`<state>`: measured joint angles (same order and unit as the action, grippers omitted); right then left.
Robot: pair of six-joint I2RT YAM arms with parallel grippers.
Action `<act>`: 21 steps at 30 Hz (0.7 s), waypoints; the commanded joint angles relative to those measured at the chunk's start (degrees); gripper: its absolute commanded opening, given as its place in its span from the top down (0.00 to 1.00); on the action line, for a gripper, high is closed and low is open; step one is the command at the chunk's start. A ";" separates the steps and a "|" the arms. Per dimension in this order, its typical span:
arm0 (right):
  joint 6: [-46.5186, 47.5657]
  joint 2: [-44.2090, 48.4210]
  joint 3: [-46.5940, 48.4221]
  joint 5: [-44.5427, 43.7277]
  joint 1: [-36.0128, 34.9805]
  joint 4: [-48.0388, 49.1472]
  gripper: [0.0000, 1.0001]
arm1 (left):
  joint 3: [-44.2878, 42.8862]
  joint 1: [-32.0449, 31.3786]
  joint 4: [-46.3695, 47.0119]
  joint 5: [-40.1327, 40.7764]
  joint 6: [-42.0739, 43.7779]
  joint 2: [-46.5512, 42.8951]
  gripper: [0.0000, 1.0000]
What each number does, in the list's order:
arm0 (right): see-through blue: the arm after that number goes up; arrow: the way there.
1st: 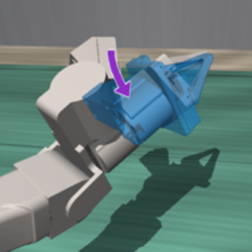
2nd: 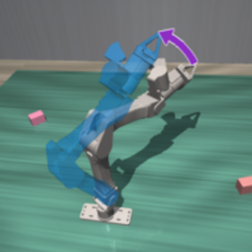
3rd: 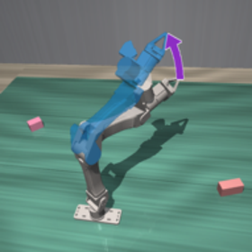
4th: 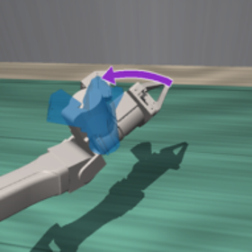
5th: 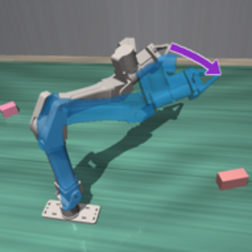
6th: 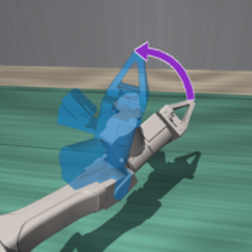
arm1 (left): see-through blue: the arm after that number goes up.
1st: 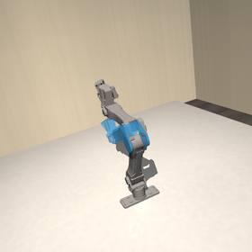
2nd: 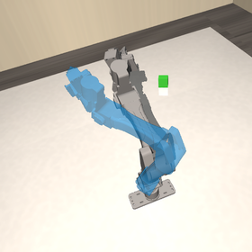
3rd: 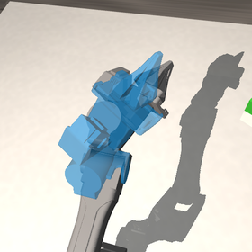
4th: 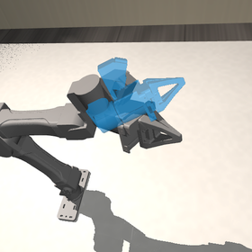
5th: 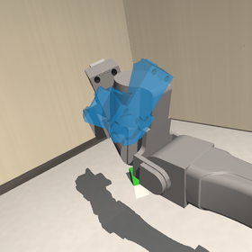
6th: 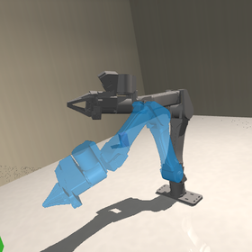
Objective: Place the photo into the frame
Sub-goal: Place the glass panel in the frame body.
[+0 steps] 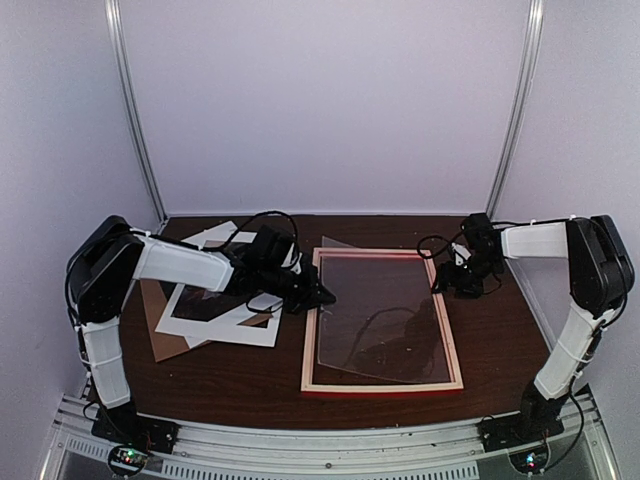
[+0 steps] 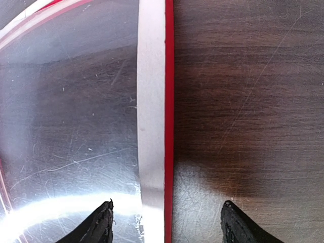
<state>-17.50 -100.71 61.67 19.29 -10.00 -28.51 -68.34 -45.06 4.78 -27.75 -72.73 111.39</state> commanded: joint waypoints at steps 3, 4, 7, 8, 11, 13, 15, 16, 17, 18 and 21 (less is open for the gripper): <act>0.62 0.05 0.72 -0.22 -0.72 0.30 0.29 | 0.08 -0.24 2.54 -2.81 -0.92 1.35 1.00; 0.62 -0.04 0.93 -0.21 -0.79 0.17 0.29 | -0.09 -0.22 2.51 -2.92 -0.86 1.48 1.00; 0.75 -0.12 1.21 -0.20 -0.90 0.12 0.29 | -0.61 -0.29 2.12 -2.75 -0.10 1.97 1.00; 0.71 -0.18 1.32 -0.10 -0.98 0.05 0.29 | -0.82 -0.28 1.94 -2.67 0.26 2.02 1.00; 0.71 -0.39 1.50 -0.06 -1.14 -0.12 0.29 | -1.58 -0.38 0.73 -2.38 1.39 2.21 0.98; 0.71 -0.31 1.59 -0.01 -1.25 -0.18 0.29 | -2.02 -0.38 0.21 -2.24 1.87 2.42 0.94; 0.71 0.15 1.69 0.02 -1.37 -0.16 0.29 | -2.32 -0.42 -0.23 -2.36 2.21 2.74 0.91; 0.83 0.74 1.77 -0.08 -1.45 -0.07 0.29 | -2.47 -0.46 -0.44 -2.42 2.31 3.00 0.89; 0.94 1.17 1.91 -0.26 -1.67 -0.10 0.29 | -2.61 -0.47 -0.51 -2.54 2.47 3.27 0.87; 1.16 1.56 2.07 -0.37 -1.95 -0.26 0.29 | -2.74 -0.47 -0.59 -2.69 2.57 3.49 0.86; 1.24 2.50 2.93 0.01 -2.86 -0.65 0.29 | -3.08 -0.51 -0.77 -2.81 2.82 4.19 0.80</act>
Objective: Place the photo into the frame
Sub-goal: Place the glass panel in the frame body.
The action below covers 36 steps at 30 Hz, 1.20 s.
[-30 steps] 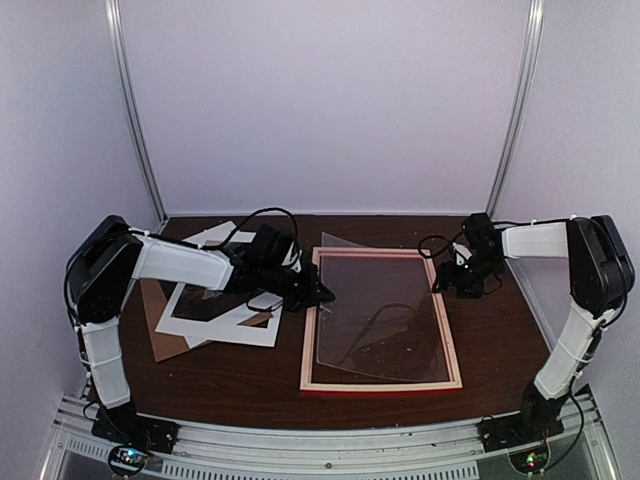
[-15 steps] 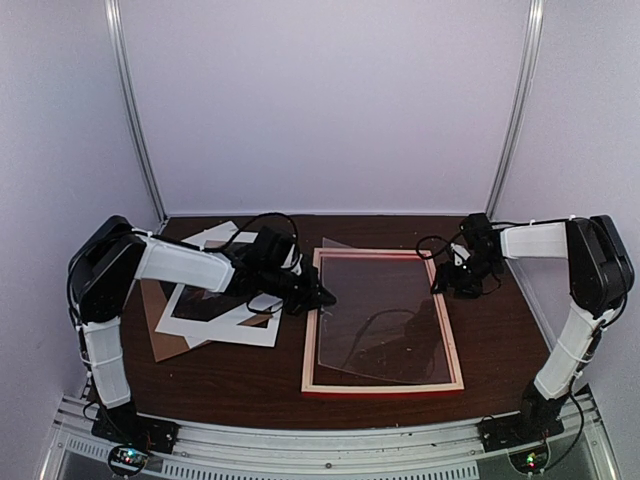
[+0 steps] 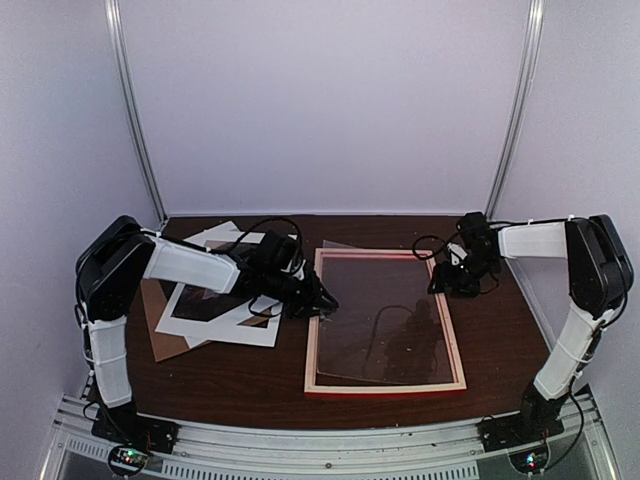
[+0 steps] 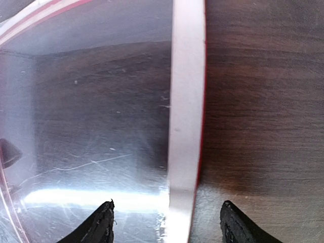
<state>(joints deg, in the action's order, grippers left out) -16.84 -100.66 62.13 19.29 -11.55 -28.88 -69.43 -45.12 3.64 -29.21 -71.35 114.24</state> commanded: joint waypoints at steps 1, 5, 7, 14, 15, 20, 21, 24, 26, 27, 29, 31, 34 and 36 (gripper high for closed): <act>0.62 2.69 2.80 0.47 -1.80 -0.36 0.29 | -2.18 -0.47 0.21 -1.46 1.60 1.56 0.79; 0.37 3.55 4.22 1.44 -3.81 -0.69 0.29 | -2.91 -0.56 -0.24 -1.78 1.96 2.33 0.72; -0.18 3.61 4.75 3.13 -5.10 -0.08 0.29 | -3.22 -0.58 -0.54 -1.84 2.09 2.69 0.70; -4.33 0.28 6.82 11.48 -10.86 4.74 0.29 | -4.21 -0.73 -1.62 -1.84 2.66 3.40 0.65; -5.13 -0.45 7.03 12.69 -11.64 5.79 0.29 | -4.29 -0.75 -1.76 -1.77 2.82 3.37 0.65; -8.34 -4.01 7.65 16.86 -14.81 10.08 0.29 | -4.75 -0.71 -2.93 -1.24 3.66 3.35 0.62; -8.71 -4.72 7.71 17.25 -15.19 10.57 0.29 | -4.82 -0.75 -3.20 -1.12 3.81 3.36 0.61; -9.85 -6.90 7.74 18.24 -16.10 11.88 0.29 | -5.01 -0.76 -3.37 -1.12 4.19 3.28 0.57; -10.28 -7.85 7.55 18.49 -16.28 12.35 0.29 | -5.01 -0.76 -3.38 -1.06 4.38 3.13 0.57; -10.46 -8.22 7.42 18.50 -16.38 12.51 0.29 | -5.01 -0.76 -3.38 -0.95 4.57 2.98 0.56; -10.62 -8.50 7.10 18.38 -16.39 12.60 0.29 | -4.99 -0.76 -4.87 -0.72 5.00 2.61 0.55; -10.75 -8.58 6.72 18.20 -16.40 12.65 0.29 | -5.14 -0.76 -5.93 -0.19 5.73 2.04 0.53; -10.59 -8.65 6.22 17.58 -16.36 12.34 0.30 | -5.28 -0.76 -7.40 0.89 7.17 1.04 0.50; -10.43 -8.90 6.08 17.30 -16.40 11.96 0.30 | -5.28 -0.76 -8.46 1.65 8.18 0.40 0.48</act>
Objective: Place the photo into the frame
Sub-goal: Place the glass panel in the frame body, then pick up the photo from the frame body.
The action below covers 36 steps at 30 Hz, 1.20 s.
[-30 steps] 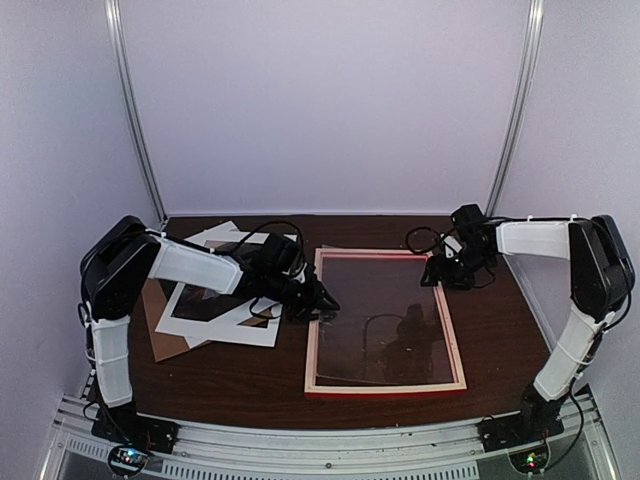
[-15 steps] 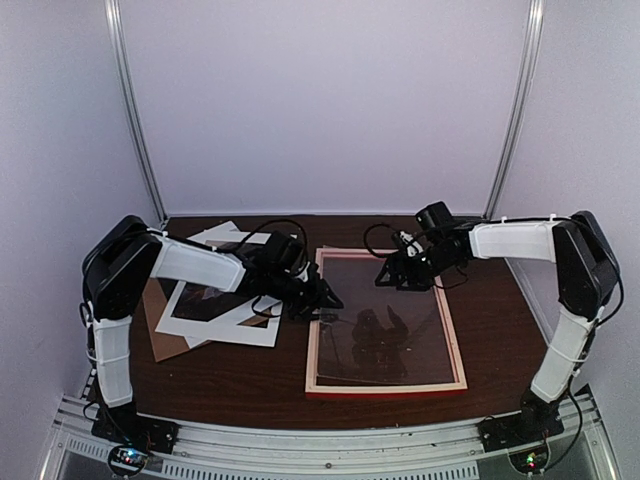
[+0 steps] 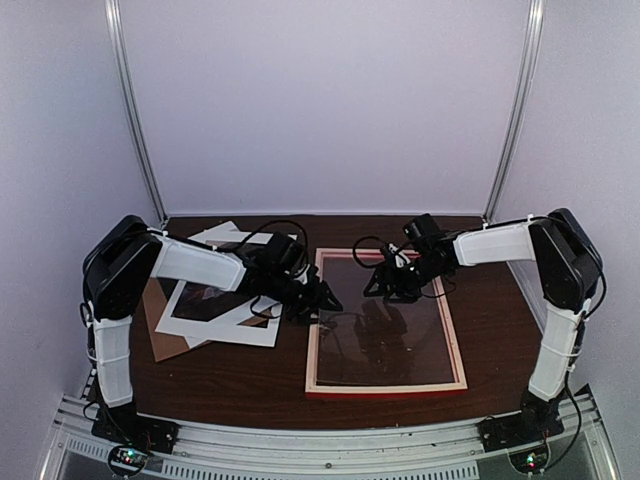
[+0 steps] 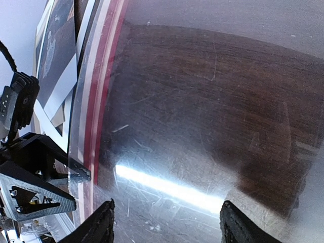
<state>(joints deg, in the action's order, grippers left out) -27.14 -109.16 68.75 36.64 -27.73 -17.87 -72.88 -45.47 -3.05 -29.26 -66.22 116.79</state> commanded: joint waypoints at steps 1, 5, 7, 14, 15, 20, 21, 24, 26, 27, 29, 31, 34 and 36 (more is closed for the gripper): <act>-0.04 -0.53 -0.61 -0.15 -0.22 0.83 0.29 | -1.87 -0.41 -2.18 1.99 3.51 -2.56 0.46; 0.20 -1.20 -0.72 -0.51 -0.18 0.76 0.30 | -1.87 -0.41 -3.71 2.96 4.80 -3.41 0.43; 0.24 -1.50 -0.71 -0.57 -0.22 0.74 0.29 | -1.63 -0.41 -4.26 3.50 5.03 -3.96 0.42; 0.56 -1.96 -0.72 -0.95 -0.20 0.45 0.29 | -1.39 -0.36 -6.75 5.95 7.06 -6.25 0.41; 0.62 -2.01 -0.72 -0.96 -0.22 0.42 0.30 | -1.37 -0.40 -7.05 6.33 7.47 -6.50 0.40; 0.99 -2.12 -0.72 -1.13 -0.22 0.13 0.30 | -1.39 -0.38 -8.92 8.03 9.90 -7.93 0.40; 1.03 -2.11 -0.65 -1.10 -0.22 0.09 0.29 | -1.51 -0.40 -9.37 8.53 10.50 -8.25 0.40; 1.42 -1.75 -0.26 -0.97 -0.22 -0.47 0.29 | -3.10 -0.36 -12.66 11.37 14.25 -9.40 0.40; 1.99 -1.15 0.17 -1.00 -0.22 -1.08 0.29 | -4.72 -0.40 -15.93 14.46 17.54 -10.59 0.40; 2.37 -0.77 0.50 -1.09 -0.22 -1.47 0.29 | -5.14 -0.36 -17.21 16.29 19.11 -11.40 0.39; 3.09 0.14 1.27 -1.47 -0.22 -2.28 0.29 | -5.82 -0.05 -20.10 20.09 22.49 -13.06 0.38; 3.91 0.94 1.99 -2.33 -0.22 -3.25 0.28 | -6.55 0.59 -23.31 23.27 25.99 -14.70 0.37; 4.90 1.67 3.21 -2.89 -0.38 -4.29 0.28 | -6.42 3.32 -27.24 25.92 29.74 -17.04 0.34; 5.60 1.82 4.11 -3.01 -0.70 -4.51 0.27 | -4.90 6.22 -27.87 25.13 31.13 -18.81 0.33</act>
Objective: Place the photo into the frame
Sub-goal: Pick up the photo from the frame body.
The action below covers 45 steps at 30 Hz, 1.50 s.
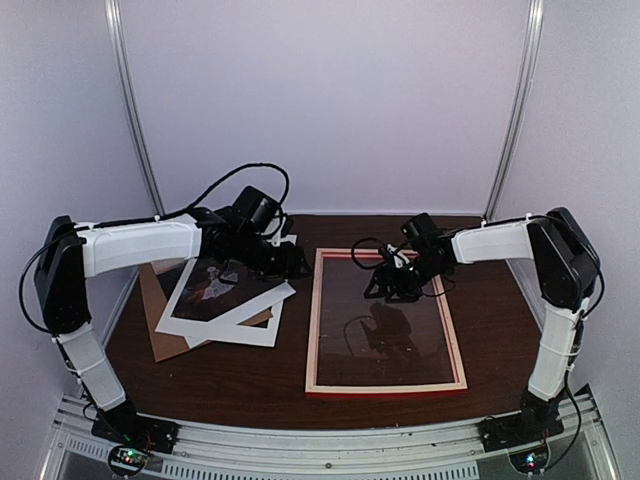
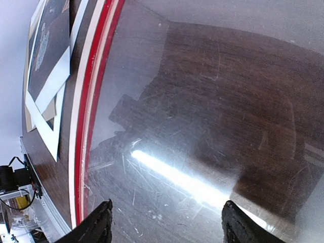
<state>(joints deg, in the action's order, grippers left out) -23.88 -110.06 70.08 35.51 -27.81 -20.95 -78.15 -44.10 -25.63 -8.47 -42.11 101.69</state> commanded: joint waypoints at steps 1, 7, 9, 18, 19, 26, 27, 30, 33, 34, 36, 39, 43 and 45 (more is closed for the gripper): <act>2.65 2.70 3.30 -2.06 -0.90 -1.50 0.26 | 1.43 6.67 -5.37 3.59 7.58 -4.69 0.33; 2.86 0.53 8.42 -2.44 -4.05 -1.91 0.24 | 6.71 16.77 -5.18 1.51 11.03 -9.81 0.20; 2.56 -1.15 10.81 -2.39 -5.38 -2.07 0.23 | 8.13 19.51 -5.19 1.91 11.55 -10.82 0.16; 0.43 -10.83 24.80 -0.75 -12.39 -2.24 0.21 | 11.37 30.96 -7.14 2.48 11.77 -10.14 0.12; 0.06 -12.24 26.65 -0.08 -13.31 -2.25 0.22 | 10.88 32.16 -7.57 2.21 11.97 -9.57 0.12; -1.82 -23.65 39.89 2.09 -19.57 -3.75 0.23 | 6.60 38.46 -9.57 1.11 13.44 -4.23 0.12; -1.84 -25.10 41.58 2.32 -20.24 -4.25 0.23 | 6.28 39.39 -9.53 0.53 13.38 -3.28 0.13; -0.99 -28.91 46.98 2.18 -21.27 -7.72 0.23 | 5.04 41.86 -9.20 -2.12 13.19 -0.84 0.15; -0.56 -31.18 49.94 1.74 -21.47 -9.33 0.23 | 3.23 43.42 -8.91 -2.74 13.48 1.63 0.16; -0.51 -31.77 50.96 2.00 -21.49 -9.70 0.24 | 2.39 43.55 -9.10 -2.72 13.73 2.80 0.16; -0.46 -32.78 52.25 2.45 -21.49 -10.63 0.24 | 0.81 45.08 -9.58 -3.84 14.26 4.99 0.16; -0.70 -33.51 52.74 2.38 -21.58 -10.79 0.25 | -1.12 46.18 -9.79 -5.05 14.98 7.76 0.16; -0.73 -34.81 54.39 2.61 -21.58 -11.52 0.25 | -4.31 46.47 -11.75 -5.50 16.44 11.43 0.17; -0.63 -35.56 55.51 3.01 -21.58 -12.11 0.26 | -5.02 46.59 -12.06 -5.58 16.65 12.72 0.17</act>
<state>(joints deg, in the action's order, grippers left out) -24.67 -143.68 122.56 37.54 -49.52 -31.46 -80.53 2.11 -36.14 -12.45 -27.53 112.31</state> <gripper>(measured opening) 0.748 0.832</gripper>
